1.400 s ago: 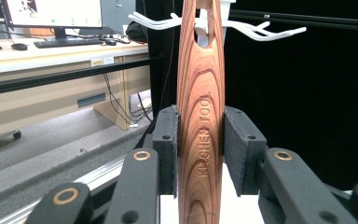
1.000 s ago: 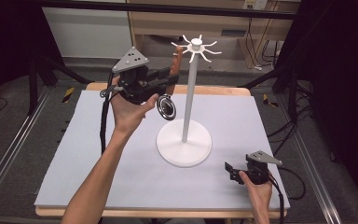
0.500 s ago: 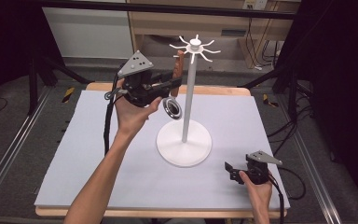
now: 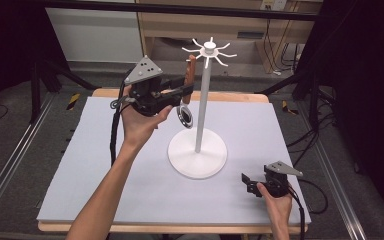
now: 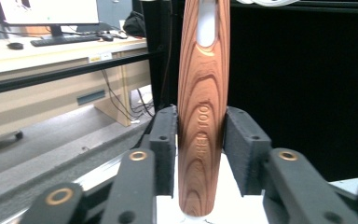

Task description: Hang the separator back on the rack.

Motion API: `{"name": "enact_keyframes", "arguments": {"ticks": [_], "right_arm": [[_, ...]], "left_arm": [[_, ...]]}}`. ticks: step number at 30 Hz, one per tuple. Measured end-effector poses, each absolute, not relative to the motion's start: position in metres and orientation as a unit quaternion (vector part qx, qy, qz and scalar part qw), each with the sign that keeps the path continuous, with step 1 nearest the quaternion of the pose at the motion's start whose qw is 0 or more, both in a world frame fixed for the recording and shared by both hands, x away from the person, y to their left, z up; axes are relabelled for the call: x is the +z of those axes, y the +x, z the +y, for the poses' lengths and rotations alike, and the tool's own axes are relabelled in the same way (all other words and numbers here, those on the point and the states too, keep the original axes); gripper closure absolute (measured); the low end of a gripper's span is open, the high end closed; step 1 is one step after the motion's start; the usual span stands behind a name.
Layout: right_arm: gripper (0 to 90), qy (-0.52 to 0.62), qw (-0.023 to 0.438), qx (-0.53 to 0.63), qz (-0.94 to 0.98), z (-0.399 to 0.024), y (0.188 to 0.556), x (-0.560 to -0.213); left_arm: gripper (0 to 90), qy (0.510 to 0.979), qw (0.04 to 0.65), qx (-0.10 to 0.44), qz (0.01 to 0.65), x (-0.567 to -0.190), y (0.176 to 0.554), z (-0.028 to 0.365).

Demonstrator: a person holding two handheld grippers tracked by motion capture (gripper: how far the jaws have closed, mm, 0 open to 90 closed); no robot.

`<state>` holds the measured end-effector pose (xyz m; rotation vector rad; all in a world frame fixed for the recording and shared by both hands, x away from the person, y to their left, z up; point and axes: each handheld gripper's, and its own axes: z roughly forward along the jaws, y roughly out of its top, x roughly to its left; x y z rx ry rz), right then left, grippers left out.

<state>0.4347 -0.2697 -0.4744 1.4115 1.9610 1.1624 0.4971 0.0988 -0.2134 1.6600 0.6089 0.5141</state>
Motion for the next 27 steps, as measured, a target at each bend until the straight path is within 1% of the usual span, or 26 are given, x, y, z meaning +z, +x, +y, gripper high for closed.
{"name": "enact_keyframes", "arguments": {"ticks": [10, 16, 22, 27], "right_arm": [[5.7, 0.514, 0.226, 0.420, 0.712, -0.270, 0.435, -0.475], [5.7, 0.514, 0.229, 0.420, 0.712, -0.272, 0.434, -0.474], [5.9, 0.518, 0.229, 0.415, 0.713, -0.272, 0.434, -0.475], [6.0, 0.519, 0.228, 0.411, 0.714, -0.272, 0.434, -0.475]], "left_arm": [[54.5, 0.716, 0.603, 0.232, 0.265, -0.219, 0.487, 0.115], [52.0, 0.716, 0.603, 0.256, 0.242, -0.228, 0.482, 0.125], [48.4, 0.720, 0.593, 0.241, 0.268, -0.248, 0.469, 0.138], [45.5, 0.726, 0.581, 0.234, 0.284, -0.273, 0.461, 0.151]]}}
